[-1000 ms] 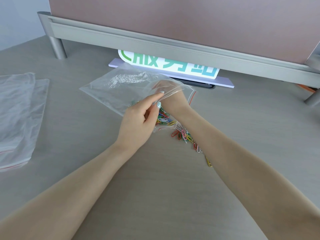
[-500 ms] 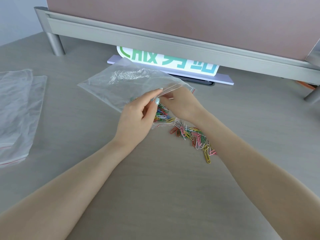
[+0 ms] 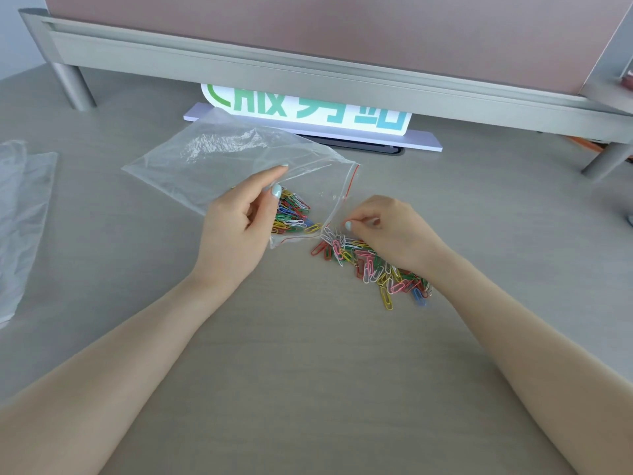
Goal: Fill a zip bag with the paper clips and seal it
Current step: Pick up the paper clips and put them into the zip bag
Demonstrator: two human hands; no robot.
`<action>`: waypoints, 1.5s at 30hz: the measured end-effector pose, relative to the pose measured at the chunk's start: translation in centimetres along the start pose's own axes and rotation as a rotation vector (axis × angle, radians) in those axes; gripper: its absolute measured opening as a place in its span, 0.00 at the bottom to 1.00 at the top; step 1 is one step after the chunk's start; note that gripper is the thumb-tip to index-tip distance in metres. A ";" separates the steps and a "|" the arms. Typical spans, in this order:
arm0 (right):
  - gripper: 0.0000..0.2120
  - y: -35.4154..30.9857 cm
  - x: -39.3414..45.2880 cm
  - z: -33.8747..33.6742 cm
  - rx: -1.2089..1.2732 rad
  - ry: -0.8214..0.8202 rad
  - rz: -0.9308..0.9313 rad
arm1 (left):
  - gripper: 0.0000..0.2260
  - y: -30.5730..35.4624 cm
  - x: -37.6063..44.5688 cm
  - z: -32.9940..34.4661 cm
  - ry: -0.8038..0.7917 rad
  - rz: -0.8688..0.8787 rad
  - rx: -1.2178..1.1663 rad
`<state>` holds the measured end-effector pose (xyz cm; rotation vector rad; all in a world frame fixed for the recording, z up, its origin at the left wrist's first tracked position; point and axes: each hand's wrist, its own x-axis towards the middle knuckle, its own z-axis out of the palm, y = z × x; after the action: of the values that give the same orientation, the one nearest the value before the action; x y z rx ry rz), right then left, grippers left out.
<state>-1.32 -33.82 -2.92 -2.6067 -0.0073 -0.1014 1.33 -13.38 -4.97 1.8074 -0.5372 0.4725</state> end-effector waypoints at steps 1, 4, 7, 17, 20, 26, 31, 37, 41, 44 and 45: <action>0.09 -0.1 0.0 0.1 0.016 -0.007 -0.027 | 0.15 0.0 0.0 0.0 0.000 0.000 0.007; 0.10 -0.6 -0.1 0.5 0.074 -0.030 -0.116 | 0.15 0.0 0.0 0.0 0.001 -0.004 0.018; 0.11 -0.7 -0.4 0.8 0.100 -0.064 -0.186 | 0.15 0.0 0.1 0.0 0.003 -0.002 0.015; 0.10 -0.1 -1.4 0.1 0.120 -0.084 -0.258 | 0.14 0.3 0.1 -0.1 -0.009 -0.010 0.012; 0.12 -0.7 -1.8 0.3 0.087 -0.191 -0.314 | 0.14 0.2 0.0 -0.1 -0.008 -0.004 0.019; 0.10 0.3 -2.2 -0.4 0.059 -0.200 -0.289 | 0.14 0.4 0.0 -0.1 -0.020 -0.006 0.022; 0.10 1.2 -2.6 -2.0 0.044 -0.168 -0.207 | 0.14 0.4 -0.1 -0.2 -0.023 -0.021 0.021; 0.35 1.0 -3.3 -3.6 -0.136 -0.375 -0.101 | 0.13 0.0 0.0 -0.1 -0.010 -0.037 0.008; 0.34 1.2 -3.4 -2.5 -0.170 -0.387 -0.160 | 0.14 0.4 -0.1 -0.1 -0.018 -0.031 0.014; 0.27 1.3 -3.1 -2.1 -0.113 -0.349 -0.170 | 0.14 0.4 -0.1 -0.1 -0.023 -0.035 0.017; 0.25 1.4 -2.9 -2.1 -0.092 -0.334 -0.173 | 0.13 0.4 -0.2 -0.1 -0.025 -0.037 0.017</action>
<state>-4.37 -36.05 -2.07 -2.6795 -0.3539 0.2788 0.98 -13.35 -4.74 1.8387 -0.5175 0.4312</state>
